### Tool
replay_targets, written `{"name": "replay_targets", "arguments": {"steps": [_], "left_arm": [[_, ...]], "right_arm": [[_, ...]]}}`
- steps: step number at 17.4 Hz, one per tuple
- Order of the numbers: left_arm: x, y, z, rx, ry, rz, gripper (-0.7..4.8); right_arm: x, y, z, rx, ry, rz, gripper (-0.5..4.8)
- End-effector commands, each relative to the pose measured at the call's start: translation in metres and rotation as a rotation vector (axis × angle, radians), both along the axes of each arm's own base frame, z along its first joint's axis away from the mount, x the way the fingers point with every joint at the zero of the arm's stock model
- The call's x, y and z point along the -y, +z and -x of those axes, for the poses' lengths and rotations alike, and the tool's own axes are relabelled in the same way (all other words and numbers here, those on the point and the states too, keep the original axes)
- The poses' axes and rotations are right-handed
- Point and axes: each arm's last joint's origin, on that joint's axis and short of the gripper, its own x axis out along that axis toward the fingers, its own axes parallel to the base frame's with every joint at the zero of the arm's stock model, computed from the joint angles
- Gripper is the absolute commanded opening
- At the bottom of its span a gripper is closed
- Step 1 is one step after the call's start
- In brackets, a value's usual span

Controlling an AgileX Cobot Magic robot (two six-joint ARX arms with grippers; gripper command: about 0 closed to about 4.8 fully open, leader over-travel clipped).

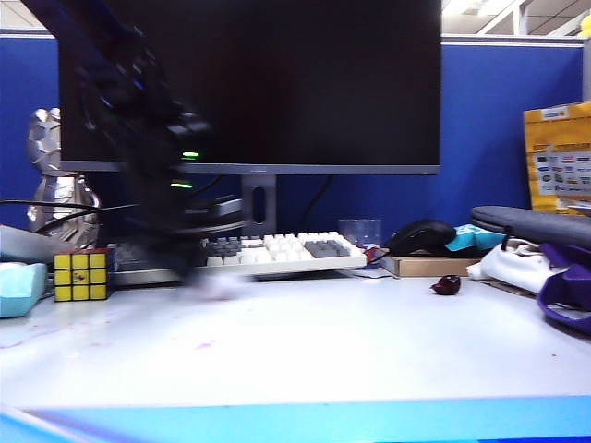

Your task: Use the wet wipes on the table to wipe the cherry juice off the table, then put the wipes back on the table.

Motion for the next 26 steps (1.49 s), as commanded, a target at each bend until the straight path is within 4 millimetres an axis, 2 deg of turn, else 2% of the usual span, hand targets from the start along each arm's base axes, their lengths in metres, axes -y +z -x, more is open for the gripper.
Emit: {"name": "replay_targets", "arguments": {"steps": [1,3,5,7,9,11,13,15,17,19,22,24,26], "left_arm": [[0.023,-0.011,0.006,-0.095,-0.055,0.217,-0.06],[0.032,-0.01,0.005,-0.048,-0.033,0.197,-0.06],[0.028,-0.012,0.003,0.017,0.052,0.038,-0.06],[0.012,-0.014,0.0,0.082,0.121,-0.192,-0.06],[-0.003,-0.015,-0.002,0.086,0.168,-0.3,-0.06],[-0.008,-0.016,-0.004,0.058,0.158,-0.246,-0.06],[-0.001,-0.015,-0.002,0.003,0.085,-0.072,-0.06],[0.021,-0.014,0.004,-0.022,-0.007,0.065,-0.06],[0.042,-0.015,0.014,-0.045,-0.096,0.111,-0.06],[0.053,-0.017,0.026,-0.105,-0.127,0.085,-0.06],[0.047,-0.023,0.037,-0.141,-0.145,-0.14,-0.06],[0.028,-0.025,0.039,-0.141,-0.142,-0.405,-0.06],[0.008,-0.025,0.038,-0.181,-0.121,-0.524,-0.06]], "right_arm": [[0.0,0.0,0.0,0.002,-0.005,0.003,0.0],[0.0,0.0,0.0,0.002,-0.004,0.003,0.0],[0.0,0.0,0.0,0.002,-0.005,0.003,0.0],[0.0,0.0,0.0,0.002,-0.005,0.003,0.0],[0.0,0.0,0.0,0.002,-0.004,0.003,0.0],[0.0,0.0,0.0,0.002,-0.005,0.003,0.0],[0.0,0.0,0.0,0.002,-0.005,0.003,0.0],[0.0,0.0,0.0,0.002,-0.004,0.003,0.0],[0.0,0.0,0.0,0.002,-0.005,0.003,0.0],[0.0,0.0,0.0,0.002,-0.004,0.003,0.0],[0.0,0.0,0.0,0.002,-0.005,0.003,0.0],[0.0,0.0,0.0,0.002,-0.005,0.003,0.0],[0.0,0.0,0.0,0.002,-0.005,0.003,0.0]]}}
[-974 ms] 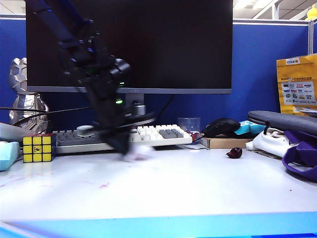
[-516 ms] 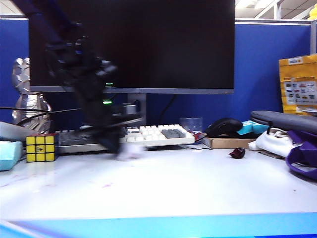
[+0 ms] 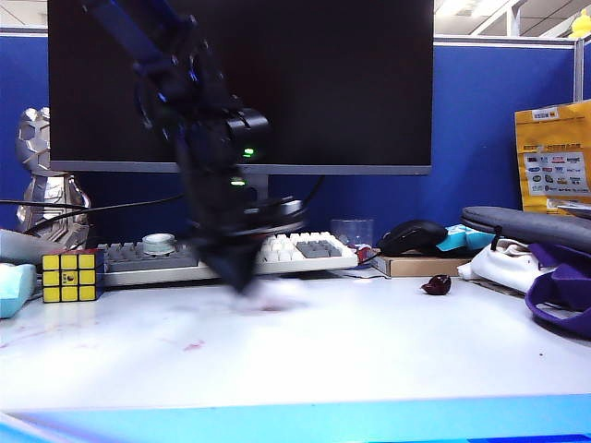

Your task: Use the wet wipes on the table to wipe the cherry juice off the table, then put the wipes back on the table.

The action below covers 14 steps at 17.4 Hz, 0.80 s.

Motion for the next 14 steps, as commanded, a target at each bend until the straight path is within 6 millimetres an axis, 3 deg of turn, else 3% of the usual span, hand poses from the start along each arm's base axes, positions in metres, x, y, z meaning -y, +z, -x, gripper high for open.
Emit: {"name": "replay_targets", "arguments": {"steps": [1,3,5,10,12,14], "left_arm": [[-0.049,-0.025,0.005,-0.181,0.067,-0.338,-0.06],[-0.059,-0.025,0.004,-0.232,0.086,-0.286,-0.06],[-0.056,-0.026,0.001,-0.233,0.089,-0.204,-0.06],[-0.018,-0.019,-0.02,-0.098,0.173,0.287,-0.06],[-0.016,-0.016,-0.029,-0.012,0.218,0.32,-0.06],[-0.028,-0.017,-0.034,0.075,0.287,0.185,-0.06]], "right_arm": [[0.0,0.0,0.0,0.002,-0.004,0.003,0.0],[0.0,0.0,0.0,0.002,-0.004,0.003,0.0],[0.0,0.0,0.0,0.002,-0.004,0.003,0.0],[0.0,0.0,0.0,0.002,-0.004,0.003,0.0],[0.0,0.0,0.0,0.003,-0.003,0.003,0.0],[0.0,0.0,0.0,0.002,-0.004,0.003,0.0]]}}
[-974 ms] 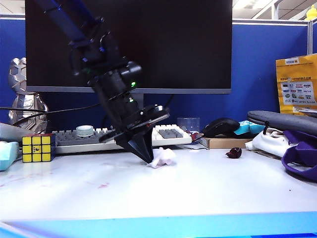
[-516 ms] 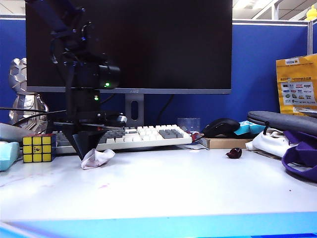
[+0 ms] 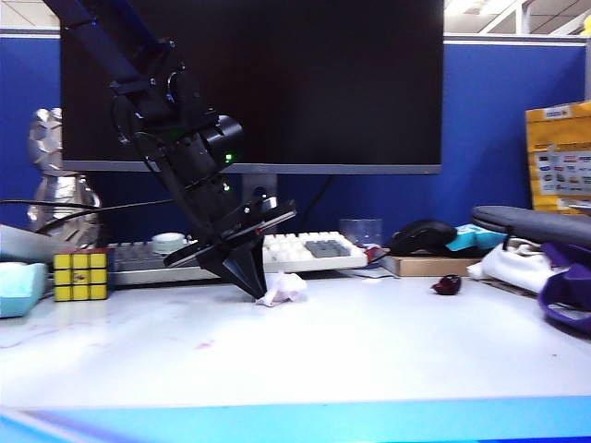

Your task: Use the wet wipes on the table to wipe the cherry juice off the table, then put the wipes back on the table.

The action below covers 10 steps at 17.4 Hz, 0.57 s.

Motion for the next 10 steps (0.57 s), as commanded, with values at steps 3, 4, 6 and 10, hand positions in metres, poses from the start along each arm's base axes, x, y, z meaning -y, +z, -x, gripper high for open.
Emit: {"name": "replay_targets", "arguments": {"steps": [3,4,6,10], "left_arm": [[-0.05,-0.016,-0.004,-0.026,0.152,-0.427,-0.06],[-0.06,-0.017,-0.001,-0.062,0.153,-0.484,-0.06],[-0.082,-0.019,0.013,-0.209,0.096,-0.689,-0.06],[-0.089,-0.024,0.031,-0.392,0.042,-0.705,-0.06]], "right_arm": [[0.0,0.0,0.0,0.002,-0.005,0.003,0.0],[0.0,0.0,0.0,0.002,-0.005,0.003,0.0],[0.0,0.0,0.0,0.002,-0.005,0.003,0.0],[0.0,0.0,0.0,0.002,-0.005,0.003,0.0]]}}
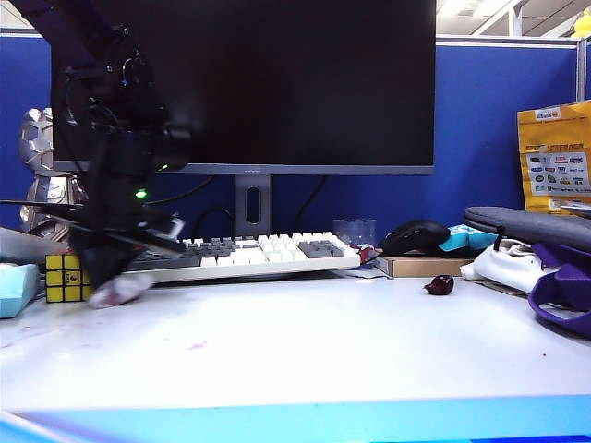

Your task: Use the wet wipes on the table to wipe the cherry juice off the table, then put the wipes back on the table.

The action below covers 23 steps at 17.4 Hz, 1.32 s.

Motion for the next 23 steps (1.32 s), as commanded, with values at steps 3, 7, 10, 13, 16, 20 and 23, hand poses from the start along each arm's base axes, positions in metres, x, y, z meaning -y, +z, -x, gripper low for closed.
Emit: {"name": "replay_targets", "arguments": {"steps": [3,7,10,13,16,20,23], "left_arm": [[-0.005,-0.024,0.026,-0.327,0.037,0.104,-0.06],[-0.014,-0.009,0.029,-0.337,0.048,0.166,-0.06],[-0.013,0.007,0.031,-0.307,0.044,0.219,-0.06],[-0.013,0.032,0.036,-0.241,0.045,0.248,-0.06],[-0.015,0.058,0.044,-0.184,0.036,0.285,-0.06],[-0.015,0.072,0.05,-0.163,0.031,0.337,-0.06],[-0.014,0.071,0.053,-0.191,0.025,0.356,-0.06]], "right_arm": [[0.0,0.0,0.0,0.002,-0.004,0.003,0.0],[0.0,0.0,0.0,0.002,-0.004,0.003,0.0],[0.0,0.0,0.0,0.002,-0.004,0.003,0.0],[0.0,0.0,0.0,0.002,-0.004,0.003,0.0],[0.0,0.0,0.0,0.002,-0.004,0.003,0.0],[0.0,0.0,0.0,0.002,-0.004,0.003,0.0],[0.0,0.0,0.0,0.002,-0.004,0.003,0.0]]}}
